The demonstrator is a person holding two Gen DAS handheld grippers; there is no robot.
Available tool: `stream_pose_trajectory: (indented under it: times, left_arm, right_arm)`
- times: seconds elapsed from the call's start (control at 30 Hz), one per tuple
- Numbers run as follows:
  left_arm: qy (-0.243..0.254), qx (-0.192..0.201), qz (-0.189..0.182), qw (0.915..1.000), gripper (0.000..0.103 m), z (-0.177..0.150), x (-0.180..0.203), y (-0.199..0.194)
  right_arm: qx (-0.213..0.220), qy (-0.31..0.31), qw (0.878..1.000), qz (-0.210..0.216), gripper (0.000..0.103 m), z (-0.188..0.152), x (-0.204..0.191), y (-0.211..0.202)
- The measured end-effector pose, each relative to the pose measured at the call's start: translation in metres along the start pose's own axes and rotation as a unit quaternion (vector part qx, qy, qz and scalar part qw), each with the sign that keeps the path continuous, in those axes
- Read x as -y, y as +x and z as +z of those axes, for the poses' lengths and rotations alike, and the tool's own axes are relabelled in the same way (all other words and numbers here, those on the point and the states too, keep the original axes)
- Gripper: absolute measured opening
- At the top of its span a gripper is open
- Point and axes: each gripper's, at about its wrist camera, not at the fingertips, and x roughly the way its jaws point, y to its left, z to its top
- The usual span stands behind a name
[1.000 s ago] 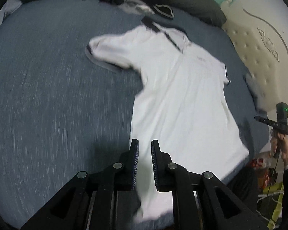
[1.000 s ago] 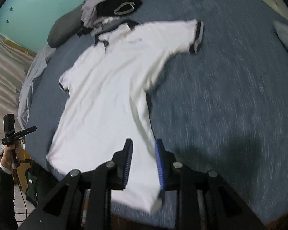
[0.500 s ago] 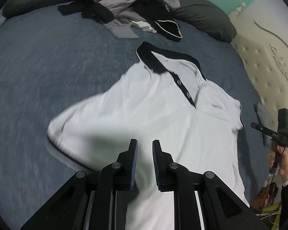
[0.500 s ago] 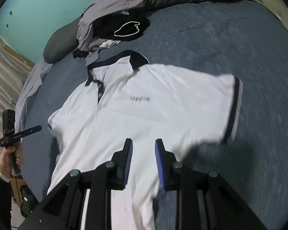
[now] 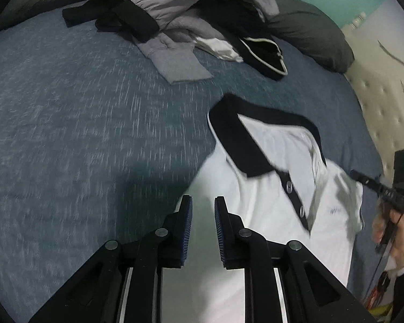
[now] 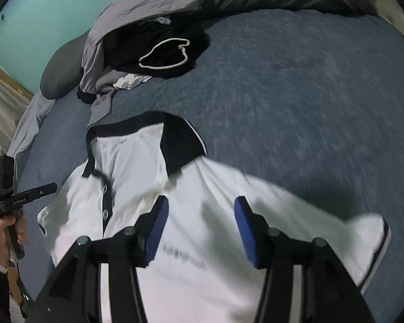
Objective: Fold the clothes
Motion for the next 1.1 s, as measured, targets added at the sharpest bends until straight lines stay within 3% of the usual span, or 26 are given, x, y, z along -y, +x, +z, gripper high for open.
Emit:
stream_pose_trajectory:
  times: [0.17, 0.37, 0.73, 0.8, 0.87, 0.93, 1.07, 1.1]
  left_arm:
    - [-0.004, 0.005, 0.003, 1.0000, 0.029, 0.030, 0.011, 0.019]
    - [-0.007, 0.013, 0.010, 0.9998, 0.029, 0.063, 0.024, 0.040]
    - [0.014, 0.008, 0.038, 0.9991, 0.033, 0.084, 0.035, 0.064]
    - [0.020, 0.003, 0.043, 0.9989, 0.033, 0.084, 0.036, 0.069]
    - [0.025, -0.002, 0.047, 0.9986, 0.032, 0.083, 0.036, 0.074]
    - [0.026, -0.006, 0.046, 0.9986, 0.031, 0.081, 0.035, 0.079]
    - [0.030, 0.000, 0.041, 0.9987, 0.008, 0.079, 0.035, 0.080]
    - [0.032, 0.003, 0.042, 0.9986, 0.007, 0.079, 0.036, 0.080]
  right_arm:
    - [0.007, -0.020, 1.000, -0.013, 0.052, 0.030, -0.015, 0.026]
    - [0.003, -0.059, 0.998, -0.039, 0.052, 0.053, -0.029, 0.056]
    - [-0.008, -0.106, 0.992, -0.063, 0.052, 0.071, -0.052, 0.091]
    - [-0.016, -0.106, 0.992, -0.070, 0.045, 0.073, -0.054, 0.099]
    - [-0.021, -0.103, 0.992, -0.073, 0.024, 0.074, -0.054, 0.105]
    - [-0.019, -0.106, 0.991, -0.075, 0.011, 0.074, -0.057, 0.109]
    - [-0.014, -0.114, 0.990, -0.082, 0.005, 0.072, -0.060, 0.113]
    - [-0.009, -0.114, 0.990, -0.084, 0.005, 0.073, -0.060, 0.112]
